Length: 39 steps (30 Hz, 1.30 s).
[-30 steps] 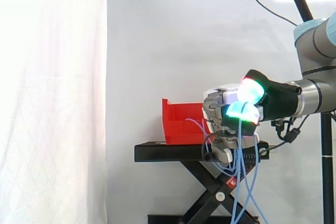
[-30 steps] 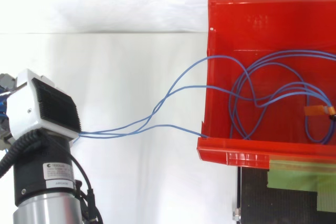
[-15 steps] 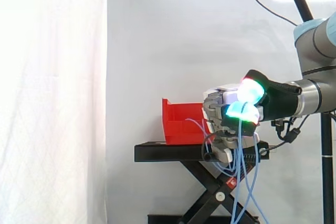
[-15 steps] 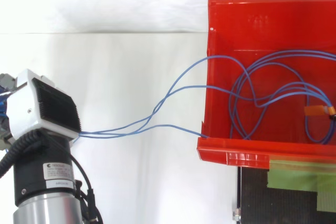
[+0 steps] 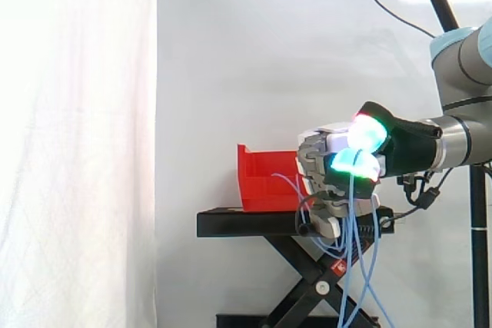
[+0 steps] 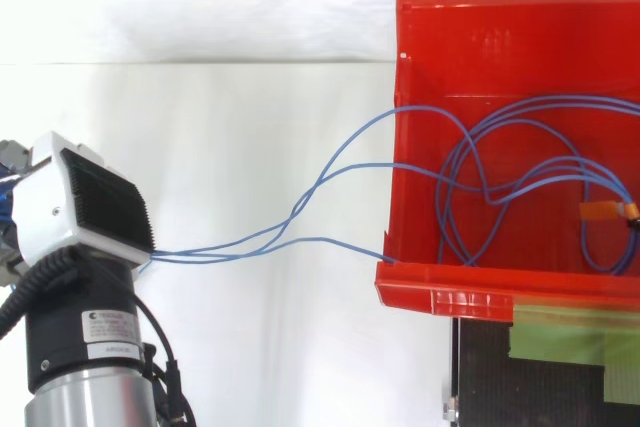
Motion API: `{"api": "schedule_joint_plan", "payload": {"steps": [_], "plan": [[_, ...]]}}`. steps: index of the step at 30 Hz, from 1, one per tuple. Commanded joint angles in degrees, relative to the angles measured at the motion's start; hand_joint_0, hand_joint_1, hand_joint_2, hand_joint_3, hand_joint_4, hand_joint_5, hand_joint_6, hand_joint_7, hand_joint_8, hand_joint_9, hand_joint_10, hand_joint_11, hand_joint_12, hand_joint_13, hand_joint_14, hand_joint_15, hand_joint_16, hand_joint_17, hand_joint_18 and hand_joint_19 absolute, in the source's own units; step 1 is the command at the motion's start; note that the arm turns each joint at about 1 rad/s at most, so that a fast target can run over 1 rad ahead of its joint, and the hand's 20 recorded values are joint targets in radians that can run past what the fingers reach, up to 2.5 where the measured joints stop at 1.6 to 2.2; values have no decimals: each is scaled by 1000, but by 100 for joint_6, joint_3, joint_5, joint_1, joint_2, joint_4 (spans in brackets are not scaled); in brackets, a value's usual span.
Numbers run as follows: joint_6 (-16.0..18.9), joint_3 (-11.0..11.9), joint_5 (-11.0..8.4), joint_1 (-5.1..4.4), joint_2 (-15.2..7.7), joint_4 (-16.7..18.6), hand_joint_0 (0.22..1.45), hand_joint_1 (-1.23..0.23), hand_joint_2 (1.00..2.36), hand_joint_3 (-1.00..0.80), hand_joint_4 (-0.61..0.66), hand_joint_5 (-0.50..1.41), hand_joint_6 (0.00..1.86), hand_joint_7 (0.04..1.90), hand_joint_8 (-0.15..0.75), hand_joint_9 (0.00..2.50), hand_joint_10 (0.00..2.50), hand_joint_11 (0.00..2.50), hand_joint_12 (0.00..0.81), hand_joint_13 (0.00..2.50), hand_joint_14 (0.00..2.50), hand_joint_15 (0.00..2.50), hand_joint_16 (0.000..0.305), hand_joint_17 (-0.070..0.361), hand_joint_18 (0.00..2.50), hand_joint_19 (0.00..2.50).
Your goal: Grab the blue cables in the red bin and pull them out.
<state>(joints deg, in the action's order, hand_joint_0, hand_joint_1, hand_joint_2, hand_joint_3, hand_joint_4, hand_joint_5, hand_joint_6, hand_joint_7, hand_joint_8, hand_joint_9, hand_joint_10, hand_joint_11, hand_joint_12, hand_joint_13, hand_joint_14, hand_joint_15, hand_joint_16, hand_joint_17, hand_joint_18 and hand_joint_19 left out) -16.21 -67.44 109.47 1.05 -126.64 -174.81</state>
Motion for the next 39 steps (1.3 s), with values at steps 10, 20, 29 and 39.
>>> {"api": "schedule_joint_plan", "payload": {"steps": [10, 20, 29, 39], "plan": [[0, 3, -4, 0, -1, 0, 977, -857, 1000, -1000, -29, 786, 901, 623, 186, 1236, 19, 1563, 283, 1145, 29, 1216, 41, 92, 842, 694], [0, -6, -4, 0, -1, 0, 978, -858, 1000, -1000, -22, 787, 900, 613, 186, 1231, 19, 1565, 281, 1139, 29, 1218, 41, 92, 839, 694], [0, -6, 5, 0, -1, 0, 978, -858, 1000, -1000, -29, 789, 895, 618, 181, 1229, 18, 1608, 284, 1142, 29, 1247, 41, 91, 839, 694], [0, -6, -4, 0, -1, 0, 978, -858, 1000, -1000, -22, 790, 891, 620, 183, 1222, 19, 1583, 279, 1135, 28, 1217, 41, 92, 835, 693]]}}
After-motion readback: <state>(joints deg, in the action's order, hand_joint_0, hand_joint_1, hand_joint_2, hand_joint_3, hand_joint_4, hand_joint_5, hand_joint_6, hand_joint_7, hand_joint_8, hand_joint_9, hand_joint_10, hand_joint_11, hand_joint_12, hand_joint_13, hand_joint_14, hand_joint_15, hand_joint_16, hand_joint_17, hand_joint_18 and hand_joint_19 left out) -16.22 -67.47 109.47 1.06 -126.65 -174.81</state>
